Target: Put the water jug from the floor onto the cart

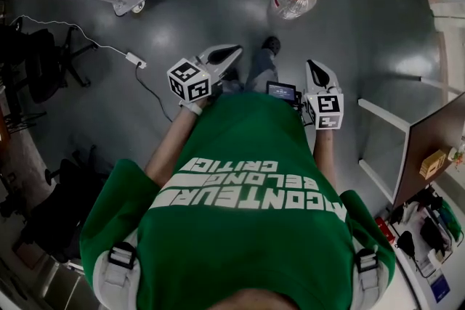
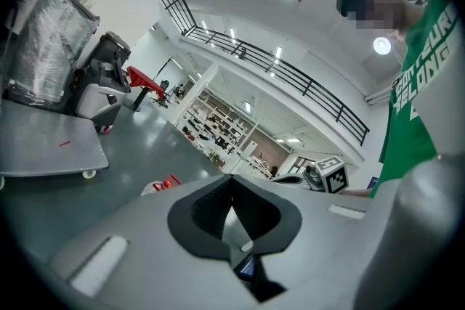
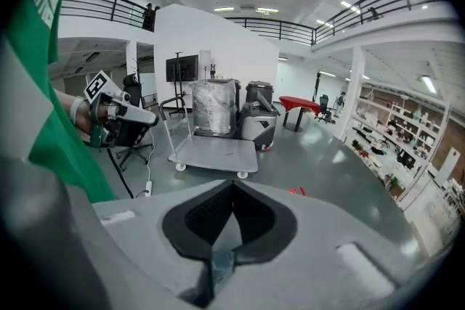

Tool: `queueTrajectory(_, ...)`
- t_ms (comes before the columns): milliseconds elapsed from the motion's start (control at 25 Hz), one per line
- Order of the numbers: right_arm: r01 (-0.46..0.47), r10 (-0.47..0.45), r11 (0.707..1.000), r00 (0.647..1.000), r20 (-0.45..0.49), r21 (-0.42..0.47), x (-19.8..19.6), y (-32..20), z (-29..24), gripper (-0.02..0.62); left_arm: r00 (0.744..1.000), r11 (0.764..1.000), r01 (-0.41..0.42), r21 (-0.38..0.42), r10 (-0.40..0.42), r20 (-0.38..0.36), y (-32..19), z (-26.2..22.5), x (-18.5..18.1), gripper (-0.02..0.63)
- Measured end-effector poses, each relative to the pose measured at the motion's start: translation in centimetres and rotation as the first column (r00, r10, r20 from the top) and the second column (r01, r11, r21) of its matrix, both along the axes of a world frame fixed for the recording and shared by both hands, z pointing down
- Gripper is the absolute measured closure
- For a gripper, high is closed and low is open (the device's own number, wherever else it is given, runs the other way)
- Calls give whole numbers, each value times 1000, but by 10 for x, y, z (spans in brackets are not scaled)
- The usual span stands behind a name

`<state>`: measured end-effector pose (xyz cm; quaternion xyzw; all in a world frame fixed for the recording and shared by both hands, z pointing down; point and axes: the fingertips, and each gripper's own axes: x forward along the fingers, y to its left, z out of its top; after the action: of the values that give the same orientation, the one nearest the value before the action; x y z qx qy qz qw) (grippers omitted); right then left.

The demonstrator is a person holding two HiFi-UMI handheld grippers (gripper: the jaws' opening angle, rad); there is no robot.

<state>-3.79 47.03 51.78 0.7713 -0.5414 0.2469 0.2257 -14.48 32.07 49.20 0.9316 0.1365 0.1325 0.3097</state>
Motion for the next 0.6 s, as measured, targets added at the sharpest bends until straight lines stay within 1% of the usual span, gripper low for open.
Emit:
queueTrajectory(160, 24, -24, 1000, 1000, -2, -9, 21, -17, 1, 603, 999, 999, 32, -24, -31, 22, -14, 5, 13, 597)
queueTrajectory(320, -1, 1, 1000, 1000, 11, -23, 48, -24, 0, 603, 999, 1000, -18, -16, 19, 32, -18, 4, 40, 597)
queueTrajectory(480, 39, -38, 997, 999, 13, -64, 67, -32, 7, 601, 999, 999, -30, -19, 31, 38, -28, 5, 74, 597)
queueTrajectory(600, 37, -36, 997, 999, 24, -67, 86, -32, 8, 601, 998, 999, -52, -17, 52, 42, -28, 6, 104, 597)
